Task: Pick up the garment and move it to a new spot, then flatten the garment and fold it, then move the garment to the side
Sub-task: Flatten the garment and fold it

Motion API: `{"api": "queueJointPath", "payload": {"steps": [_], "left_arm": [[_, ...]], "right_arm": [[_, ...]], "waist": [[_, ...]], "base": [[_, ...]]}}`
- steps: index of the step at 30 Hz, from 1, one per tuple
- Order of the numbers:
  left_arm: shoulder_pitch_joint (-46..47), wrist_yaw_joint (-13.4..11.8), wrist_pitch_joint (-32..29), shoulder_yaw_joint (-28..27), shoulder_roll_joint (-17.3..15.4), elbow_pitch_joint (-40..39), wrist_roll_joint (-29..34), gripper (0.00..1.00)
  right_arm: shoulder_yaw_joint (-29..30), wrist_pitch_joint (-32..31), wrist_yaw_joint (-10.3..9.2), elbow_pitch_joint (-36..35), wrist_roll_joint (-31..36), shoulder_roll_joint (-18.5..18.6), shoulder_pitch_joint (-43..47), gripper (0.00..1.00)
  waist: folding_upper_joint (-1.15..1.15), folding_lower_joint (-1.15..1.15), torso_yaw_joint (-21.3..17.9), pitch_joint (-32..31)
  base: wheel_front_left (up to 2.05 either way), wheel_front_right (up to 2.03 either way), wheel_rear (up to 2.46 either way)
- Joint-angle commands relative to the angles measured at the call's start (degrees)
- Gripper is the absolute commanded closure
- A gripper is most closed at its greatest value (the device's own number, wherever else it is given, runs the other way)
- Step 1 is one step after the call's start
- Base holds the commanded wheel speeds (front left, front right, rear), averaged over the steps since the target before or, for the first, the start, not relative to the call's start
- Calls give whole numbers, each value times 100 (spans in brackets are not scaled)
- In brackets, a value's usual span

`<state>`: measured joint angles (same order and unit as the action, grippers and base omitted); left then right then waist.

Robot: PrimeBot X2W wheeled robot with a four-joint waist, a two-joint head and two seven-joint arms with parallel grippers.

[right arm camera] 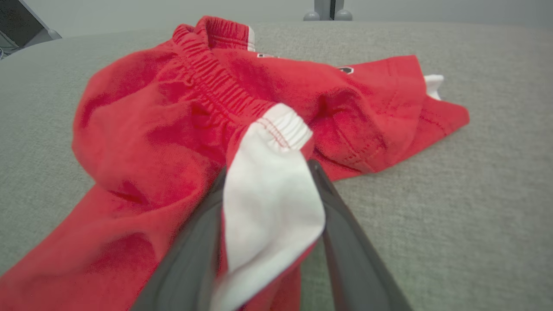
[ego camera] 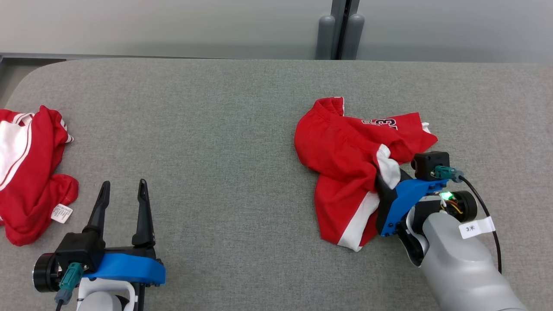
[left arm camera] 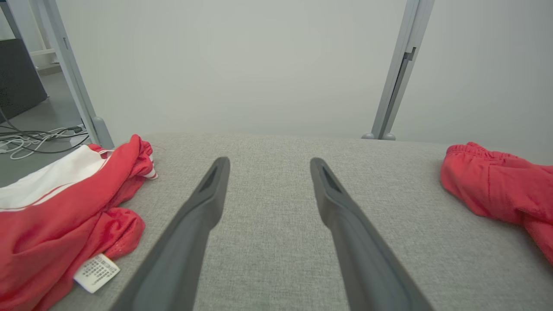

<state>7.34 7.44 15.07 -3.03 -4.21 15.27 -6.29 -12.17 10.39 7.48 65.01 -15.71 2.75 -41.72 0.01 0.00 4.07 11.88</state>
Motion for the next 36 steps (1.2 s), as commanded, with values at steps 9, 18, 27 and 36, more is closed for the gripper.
{"api": "queueJointPath", "payload": {"steps": [9,18,27,36], "left_arm": [[103,7,16,-53,6,-45,26,0],[40,7,15,-3,0,-30,-9,0],[22,7,15,-2,26,11,-31,0],[-52,7,15,-98,55,14,3,0]], "right_arm": [[-410,484,3,-888,185,23,-143,100],[-2075,485,3,-2418,-299,21,373,100],[-4095,485,2,-2758,-1035,31,722,100],[-4577,485,2,-2716,-1417,32,792,0]], "waist": [[-1,0,51,-127],[-1,0,345,-160],[-1,0,534,-152],[-1,0,438,-207]], "base": [[0,0,0],[0,0,0],[0,0,0],[0,0,0]]}}
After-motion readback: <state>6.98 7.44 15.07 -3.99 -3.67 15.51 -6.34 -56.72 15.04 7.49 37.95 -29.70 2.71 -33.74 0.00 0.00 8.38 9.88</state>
